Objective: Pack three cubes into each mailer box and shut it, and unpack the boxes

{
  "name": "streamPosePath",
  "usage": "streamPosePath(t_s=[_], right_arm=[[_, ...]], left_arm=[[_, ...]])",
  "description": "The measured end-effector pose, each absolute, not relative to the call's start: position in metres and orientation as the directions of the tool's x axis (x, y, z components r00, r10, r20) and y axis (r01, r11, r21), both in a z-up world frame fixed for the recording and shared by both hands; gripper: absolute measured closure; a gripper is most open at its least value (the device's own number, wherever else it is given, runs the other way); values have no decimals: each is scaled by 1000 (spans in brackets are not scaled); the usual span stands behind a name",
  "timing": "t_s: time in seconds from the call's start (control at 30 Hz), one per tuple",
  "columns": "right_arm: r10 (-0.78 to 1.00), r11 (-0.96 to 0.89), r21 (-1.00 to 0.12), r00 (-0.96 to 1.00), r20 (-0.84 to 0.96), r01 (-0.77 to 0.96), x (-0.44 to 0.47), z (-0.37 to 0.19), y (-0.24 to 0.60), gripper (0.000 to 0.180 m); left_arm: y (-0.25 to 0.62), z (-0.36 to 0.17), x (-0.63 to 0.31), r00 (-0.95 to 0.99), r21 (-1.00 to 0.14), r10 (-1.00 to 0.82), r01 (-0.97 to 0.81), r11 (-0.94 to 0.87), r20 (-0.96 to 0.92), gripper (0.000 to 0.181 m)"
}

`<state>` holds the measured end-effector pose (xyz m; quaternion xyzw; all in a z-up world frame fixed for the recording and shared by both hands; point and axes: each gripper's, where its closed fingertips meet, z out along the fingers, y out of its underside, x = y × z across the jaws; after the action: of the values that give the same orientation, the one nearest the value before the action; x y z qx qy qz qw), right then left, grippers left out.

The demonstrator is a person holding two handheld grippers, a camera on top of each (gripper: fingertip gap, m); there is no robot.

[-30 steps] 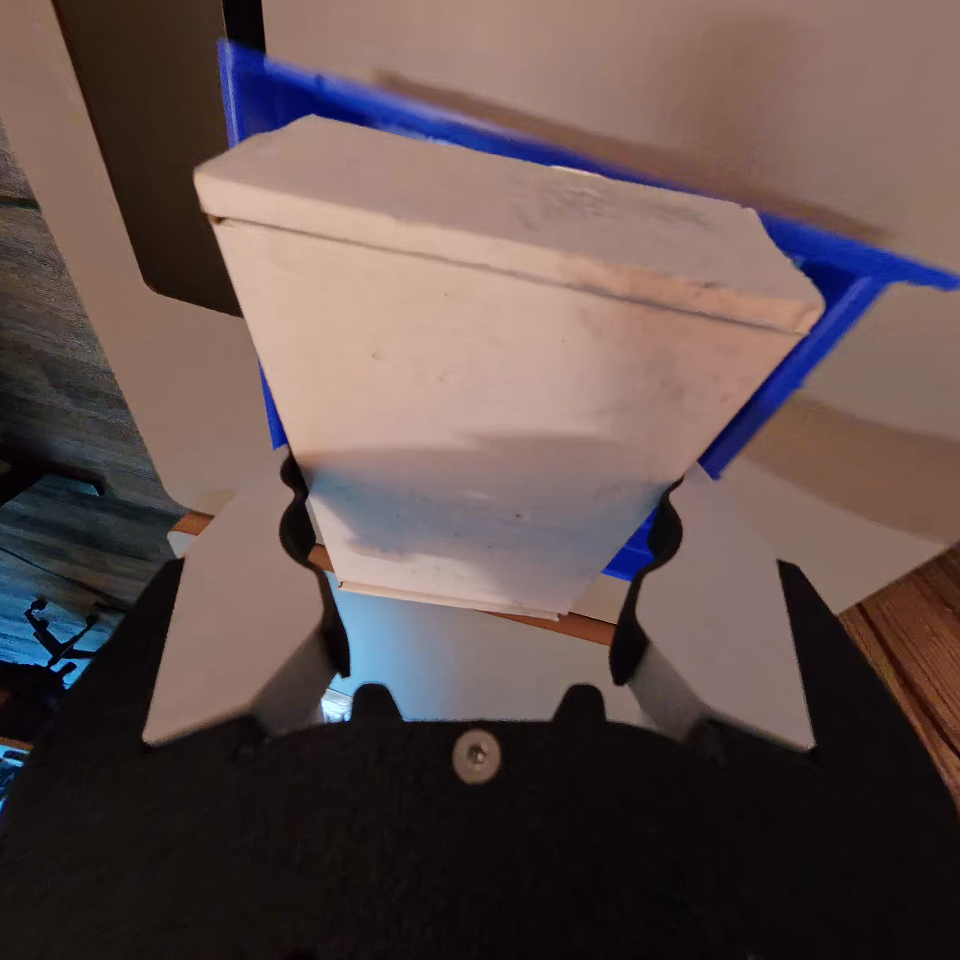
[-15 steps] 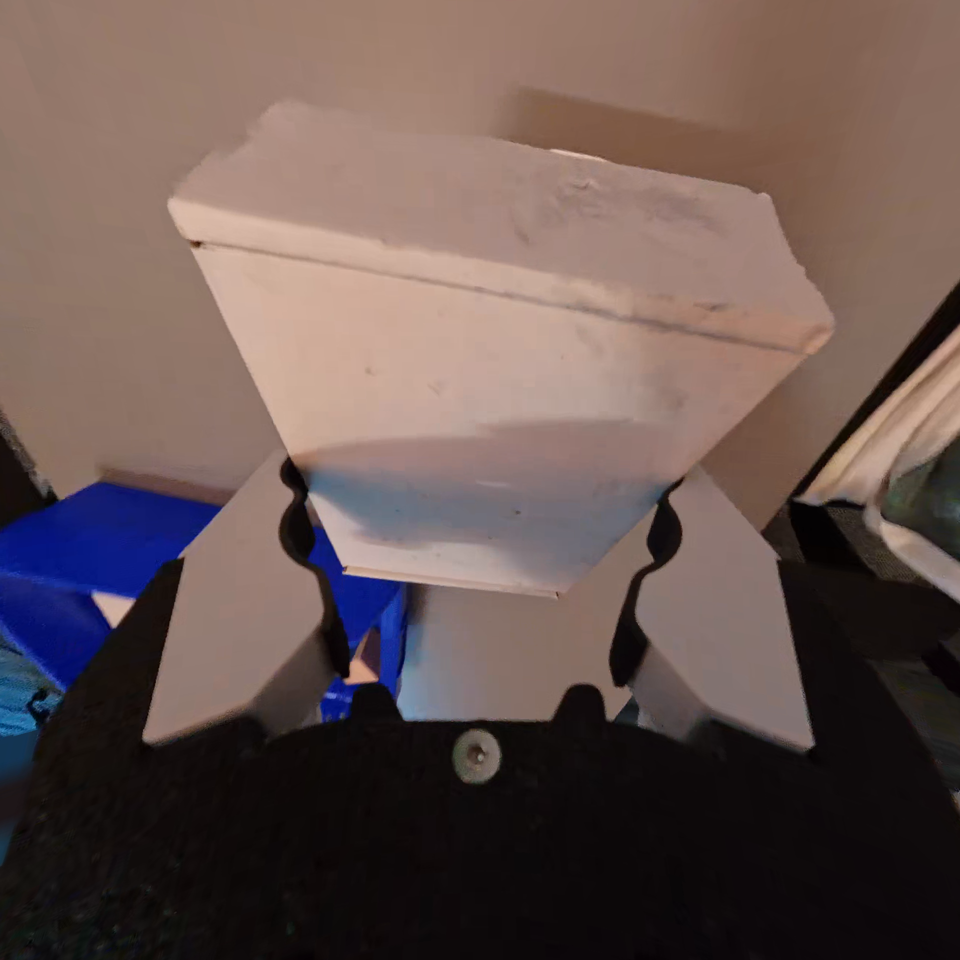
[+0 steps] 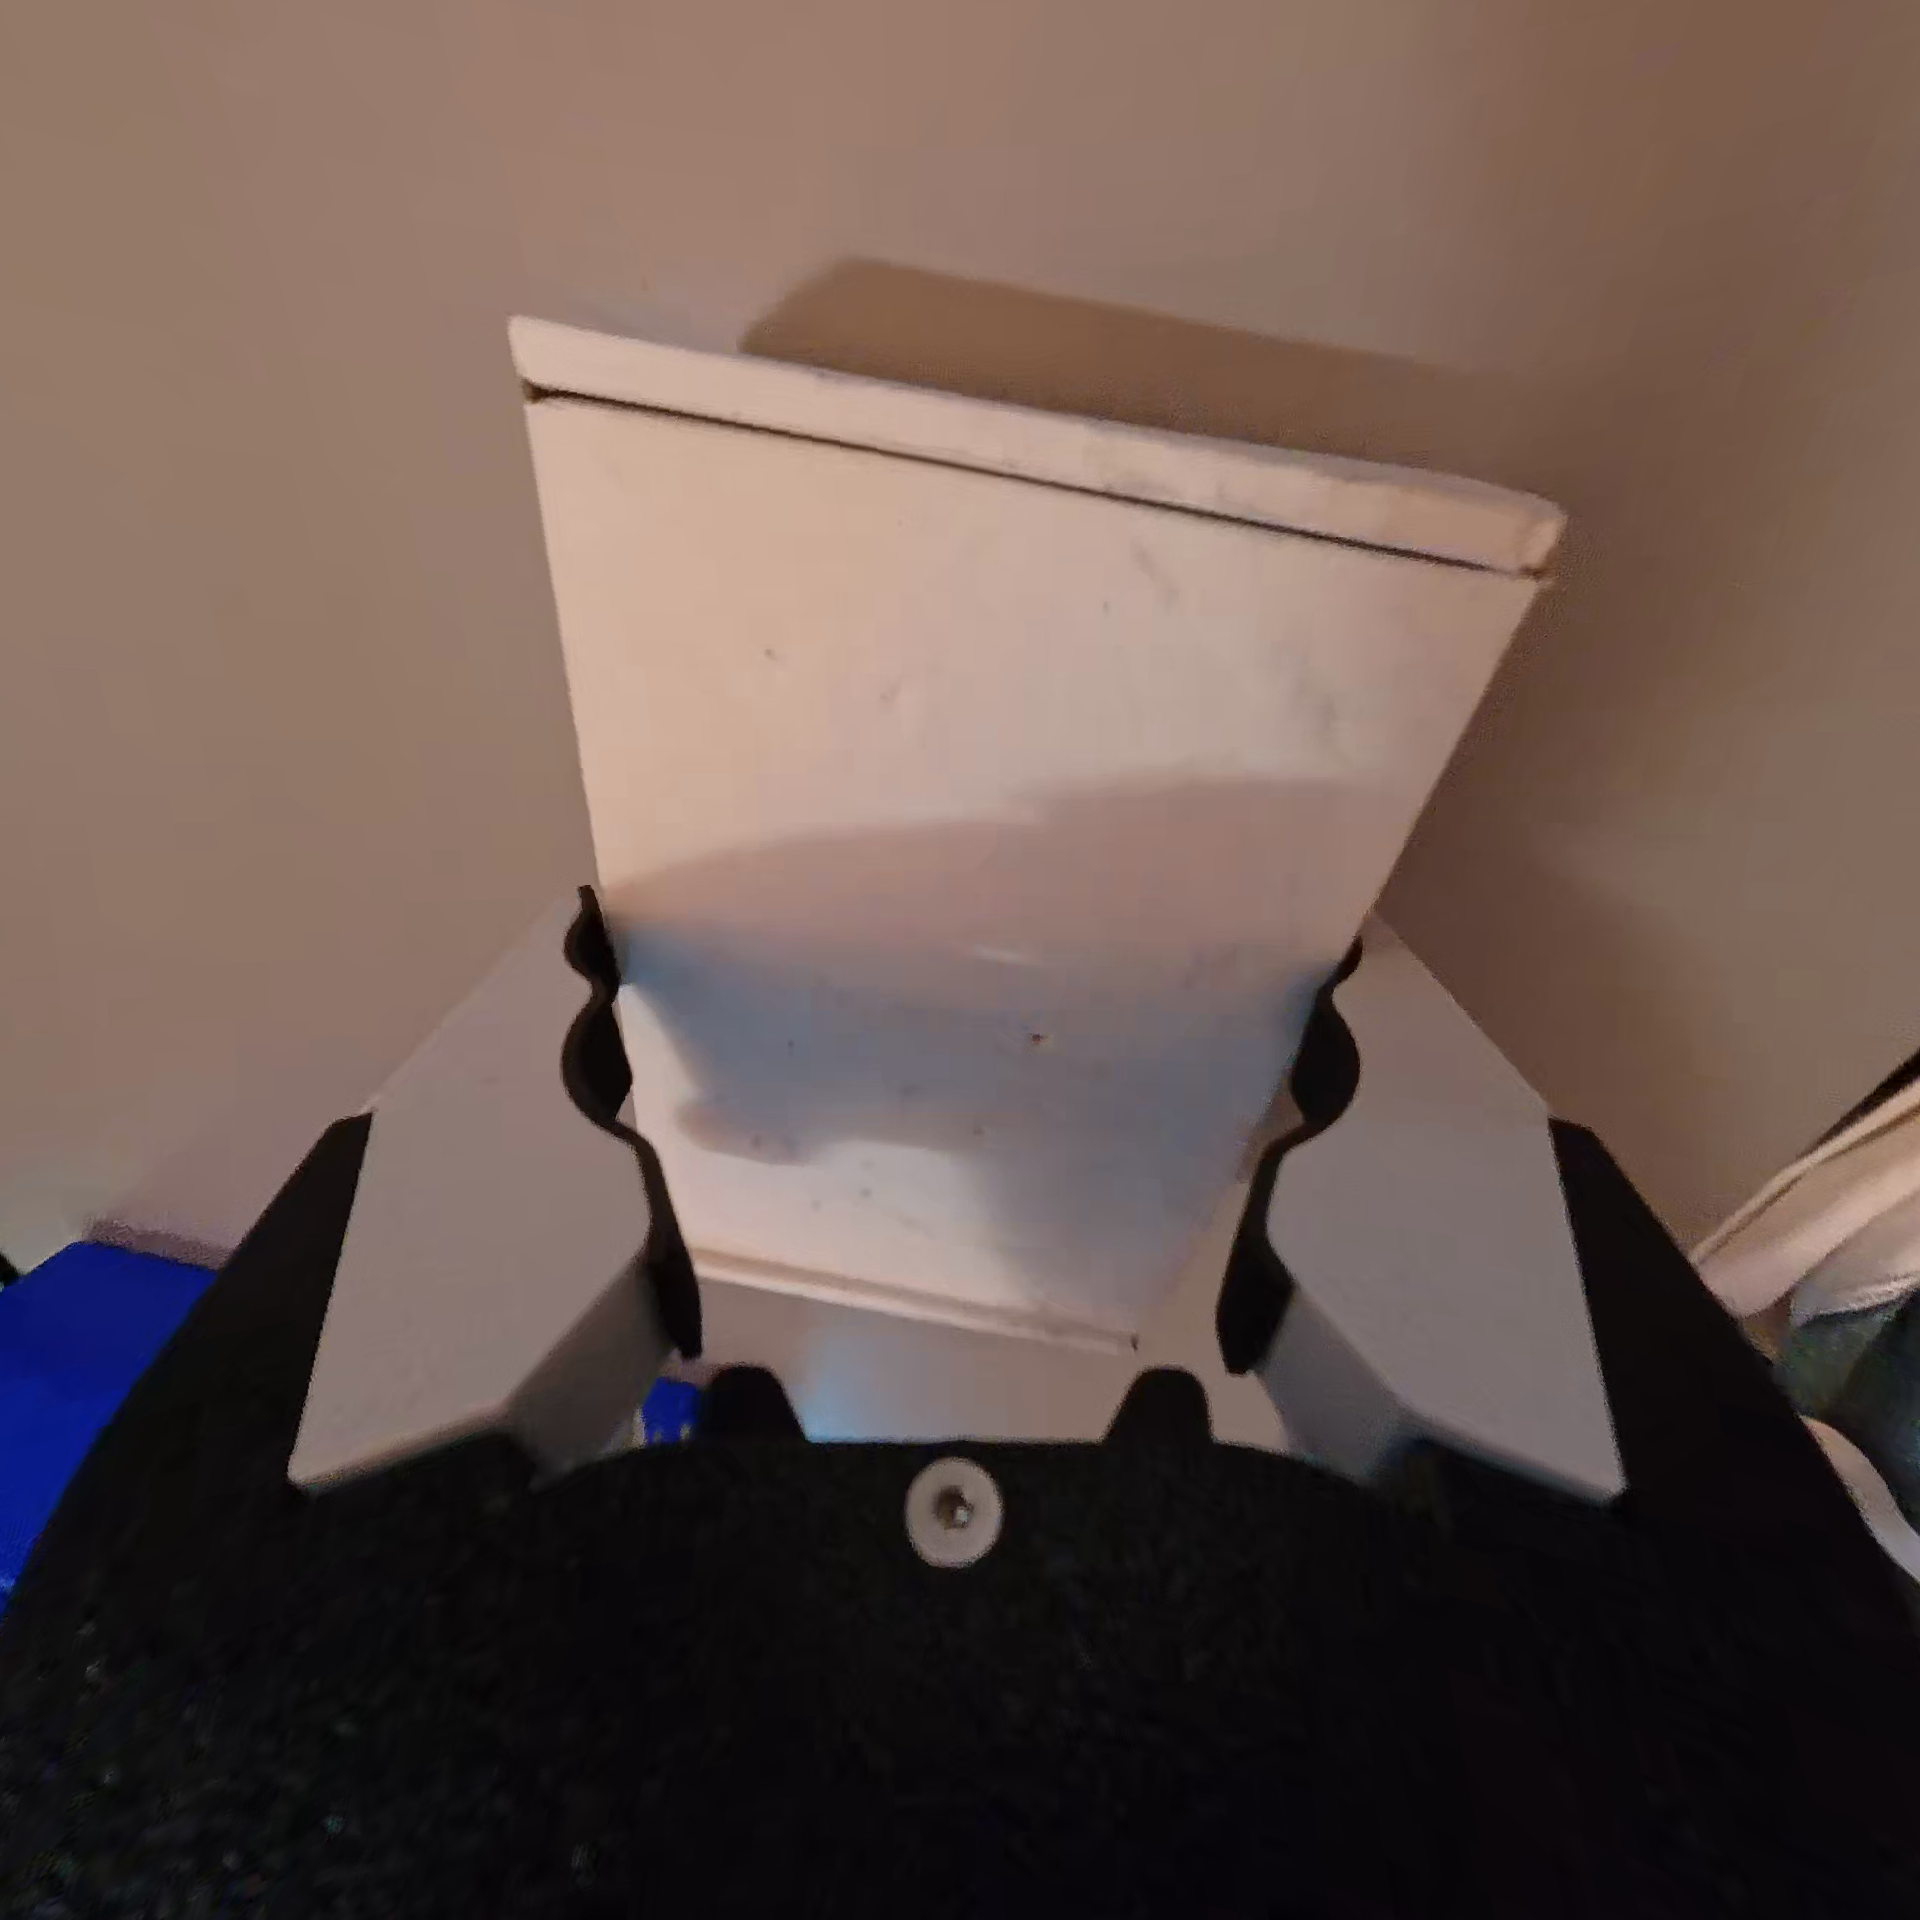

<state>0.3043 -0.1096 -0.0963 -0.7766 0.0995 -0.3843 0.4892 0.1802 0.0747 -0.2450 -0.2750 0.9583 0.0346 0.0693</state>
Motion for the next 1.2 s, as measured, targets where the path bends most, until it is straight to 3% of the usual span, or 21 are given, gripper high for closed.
streamPosePath(t_s=[0.33, 0.53, 0.67, 0.83, 1.2], right_arm=[[-505, -536, -817, 695, 512, 212, 309, -109, -105, 94], [-494, -541, -809, 693, 525, 227, 308, -110, -102, 94], [-424, -499, -807, 723, 545, 316, 291, -104, -85, 92], [-170, -456, -697, 715, 678, 553, 238, -106, -42, 88], [280, -450, -411, 562, 779, 793, 169, -178, 24, 91]], left_arm=[[68, -245, 186, -849, -175, -497, -469, 866, -181, 52], [55, -191, 191, -805, -519, -593, -497, 695, -21, 77], [74, -161, 204, -749, -692, -658, -514, 507, 74, 179], [91, -185, 207, -698, -693, -675, -610, 384, 240, 181], [96, -204, 221, -667, -679, -673, -657, 328, 320, 181]])
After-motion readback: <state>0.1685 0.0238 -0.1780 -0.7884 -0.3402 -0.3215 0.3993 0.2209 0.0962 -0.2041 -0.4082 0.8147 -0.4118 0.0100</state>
